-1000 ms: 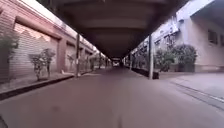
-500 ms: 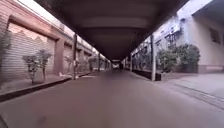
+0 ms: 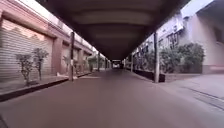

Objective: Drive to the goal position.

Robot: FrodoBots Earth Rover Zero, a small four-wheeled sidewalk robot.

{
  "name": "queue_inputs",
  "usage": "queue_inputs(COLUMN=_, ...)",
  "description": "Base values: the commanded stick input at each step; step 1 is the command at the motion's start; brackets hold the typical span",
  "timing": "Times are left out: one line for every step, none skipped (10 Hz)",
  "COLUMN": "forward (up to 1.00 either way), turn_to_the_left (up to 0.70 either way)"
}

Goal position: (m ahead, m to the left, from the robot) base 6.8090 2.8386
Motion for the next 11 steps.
queue_inputs(forward=0.70, turn_to_the_left=0.00)
queue_inputs(forward=0.70, turn_to_the_left=0.00)
queue_inputs(forward=0.70, turn_to_the_left=0.00)
queue_inputs(forward=0.70, turn_to_the_left=0.00)
queue_inputs(forward=0.70, turn_to_the_left=0.00)
queue_inputs(forward=0.70, turn_to_the_left=0.00)
queue_inputs(forward=0.70, turn_to_the_left=0.00)
queue_inputs(forward=0.70, turn_to_the_left=0.00)
queue_inputs(forward=0.70, turn_to_the_left=0.00)
queue_inputs(forward=0.70, turn_to_the_left=0.00)
queue_inputs(forward=0.70, turn_to_the_left=0.00)
